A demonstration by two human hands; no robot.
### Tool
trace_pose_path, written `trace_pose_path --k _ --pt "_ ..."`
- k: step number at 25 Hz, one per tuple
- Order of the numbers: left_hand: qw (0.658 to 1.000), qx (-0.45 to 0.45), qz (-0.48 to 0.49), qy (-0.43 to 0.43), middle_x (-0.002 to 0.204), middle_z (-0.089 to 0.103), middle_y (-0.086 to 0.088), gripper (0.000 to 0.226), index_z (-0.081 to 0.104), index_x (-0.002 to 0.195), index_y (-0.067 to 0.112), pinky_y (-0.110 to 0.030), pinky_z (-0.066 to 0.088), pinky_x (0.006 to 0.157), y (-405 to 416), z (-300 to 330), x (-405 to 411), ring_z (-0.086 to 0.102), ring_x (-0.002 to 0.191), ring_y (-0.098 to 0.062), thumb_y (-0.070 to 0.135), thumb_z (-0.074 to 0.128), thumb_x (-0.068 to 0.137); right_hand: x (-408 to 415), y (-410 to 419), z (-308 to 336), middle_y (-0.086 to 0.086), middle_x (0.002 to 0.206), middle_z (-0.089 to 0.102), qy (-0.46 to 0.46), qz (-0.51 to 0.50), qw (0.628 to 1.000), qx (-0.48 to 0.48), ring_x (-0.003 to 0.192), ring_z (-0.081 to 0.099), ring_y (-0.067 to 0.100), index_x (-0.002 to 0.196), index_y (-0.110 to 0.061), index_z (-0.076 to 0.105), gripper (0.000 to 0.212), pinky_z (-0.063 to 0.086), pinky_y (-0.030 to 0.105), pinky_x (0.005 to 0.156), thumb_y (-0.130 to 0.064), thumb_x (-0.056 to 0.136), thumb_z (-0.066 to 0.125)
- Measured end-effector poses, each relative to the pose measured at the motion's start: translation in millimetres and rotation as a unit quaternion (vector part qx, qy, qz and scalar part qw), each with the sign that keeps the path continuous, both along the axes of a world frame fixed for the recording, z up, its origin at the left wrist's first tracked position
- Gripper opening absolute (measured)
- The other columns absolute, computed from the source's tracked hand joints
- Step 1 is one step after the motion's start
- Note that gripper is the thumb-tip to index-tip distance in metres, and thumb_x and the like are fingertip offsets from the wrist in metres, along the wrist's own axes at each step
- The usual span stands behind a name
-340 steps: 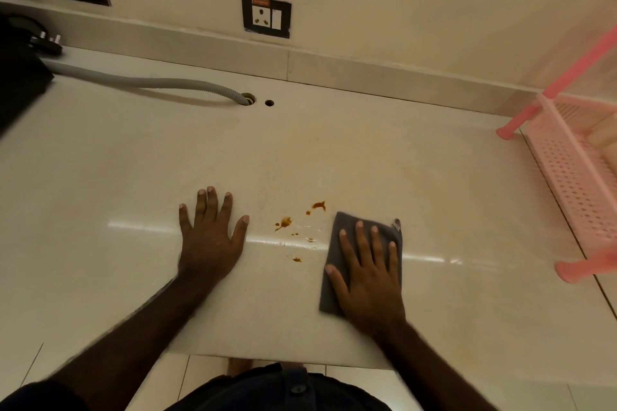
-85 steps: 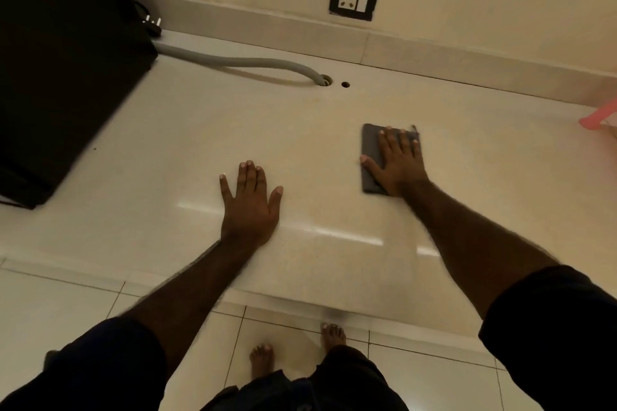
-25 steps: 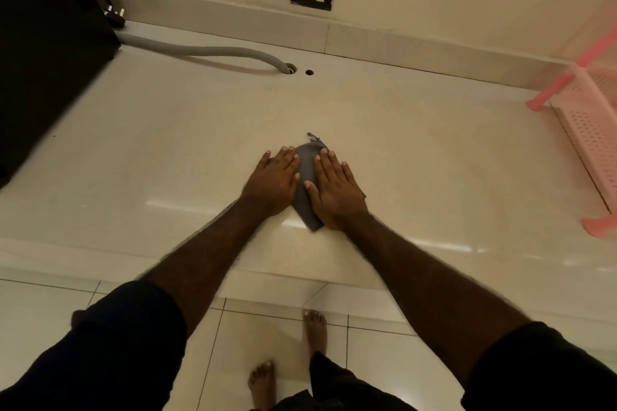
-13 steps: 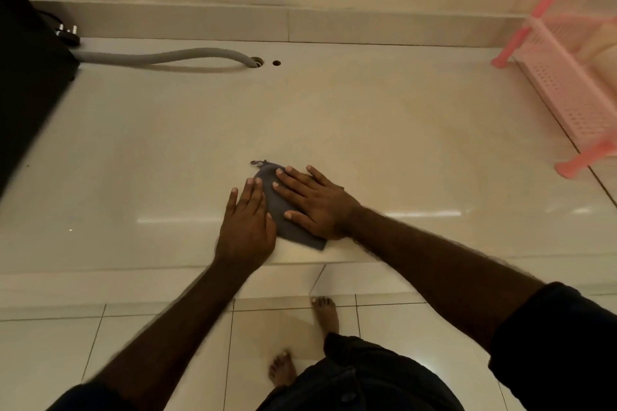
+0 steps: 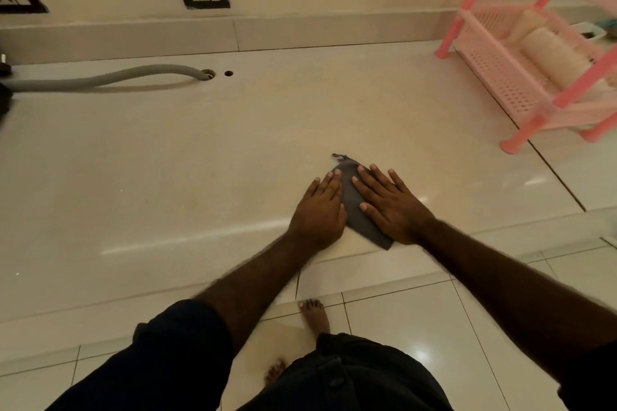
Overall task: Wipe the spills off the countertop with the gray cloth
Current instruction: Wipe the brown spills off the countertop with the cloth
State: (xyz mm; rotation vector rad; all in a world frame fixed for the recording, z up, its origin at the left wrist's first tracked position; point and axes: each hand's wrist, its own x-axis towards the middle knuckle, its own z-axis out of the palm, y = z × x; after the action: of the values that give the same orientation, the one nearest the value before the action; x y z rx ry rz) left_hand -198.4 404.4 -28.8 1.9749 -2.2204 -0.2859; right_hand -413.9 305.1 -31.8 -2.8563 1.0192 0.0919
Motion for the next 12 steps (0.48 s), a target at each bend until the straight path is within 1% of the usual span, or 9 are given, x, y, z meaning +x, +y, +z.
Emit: trace_pose_path --k 2,4,6,9,10,12 --pt "1.000 0.009 -0.013 0.004 0.171 0.015 -0.015 0.070 0.020 0.161 0.002 -0.040 0.007 0.130 3.3 -1.0 2.4 0.013 0.160 -0.024 0.036 0.011 0.100 -3.5 15.3 -1.6 0.000 0.182 -0.005 -0.010 -0.021 1.000 0.001 0.168 -0.011 0.020 0.172 -0.027 0.000 0.065 0.003 0.053 0.136 -0.052 0.113 0.009" --pt "1.000 -0.003 -0.021 0.000 0.171 0.017 -0.014 0.072 0.022 0.161 0.003 -0.040 0.006 0.130 10.2 0.0 13.9 0.014 0.160 -0.024 0.037 0.009 0.099 3.9 25.4 -0.4 0.000 0.182 -0.006 -0.016 -0.025 1.000 0.008 0.168 -0.012 0.020 0.171 -0.028 -0.001 0.066 0.001 0.051 0.136 -0.054 0.112 0.006" --pt "1.000 -0.011 -0.019 0.003 0.170 0.020 -0.013 0.071 0.026 0.160 0.004 -0.040 0.006 0.130 19.7 1.7 30.1 0.016 0.159 -0.023 0.036 0.013 0.099 19.5 31.5 1.5 -0.001 0.182 -0.009 -0.019 -0.019 0.999 0.021 0.168 -0.014 0.019 0.170 -0.030 -0.005 0.067 -0.001 0.051 0.136 -0.059 0.110 0.001" --pt "1.000 -0.018 0.013 0.004 0.169 0.025 -0.012 0.067 0.031 0.159 0.006 -0.042 0.006 0.130 43.2 2.6 61.7 0.020 0.158 -0.022 0.034 0.020 0.099 56.8 41.4 3.6 -0.001 0.181 -0.012 -0.020 0.005 0.999 0.035 0.167 -0.016 0.019 0.169 -0.033 -0.009 0.074 -0.004 0.050 0.136 -0.067 0.103 -0.010" --pt "0.999 -0.019 0.028 0.005 0.169 0.026 -0.012 0.068 0.032 0.159 0.006 -0.042 0.006 0.130 53.3 2.7 73.8 0.021 0.158 -0.023 0.036 0.018 0.099 72.7 46.0 4.5 -0.001 0.181 -0.011 -0.020 0.017 0.999 0.041 0.167 -0.016 0.019 0.169 -0.032 -0.008 0.075 -0.004 0.050 0.136 -0.068 0.103 -0.010" --pt "0.998 -0.018 0.060 0.000 0.169 0.026 -0.012 0.072 0.032 0.159 0.007 -0.042 0.005 0.129 76.7 1.8 98.8 0.020 0.158 -0.023 0.039 0.014 0.097 106.2 57.0 7.2 0.000 0.182 -0.006 -0.018 0.044 0.998 0.047 0.168 -0.012 0.020 0.171 -0.030 -0.001 0.075 -0.004 0.050 0.136 -0.066 0.106 0.000"
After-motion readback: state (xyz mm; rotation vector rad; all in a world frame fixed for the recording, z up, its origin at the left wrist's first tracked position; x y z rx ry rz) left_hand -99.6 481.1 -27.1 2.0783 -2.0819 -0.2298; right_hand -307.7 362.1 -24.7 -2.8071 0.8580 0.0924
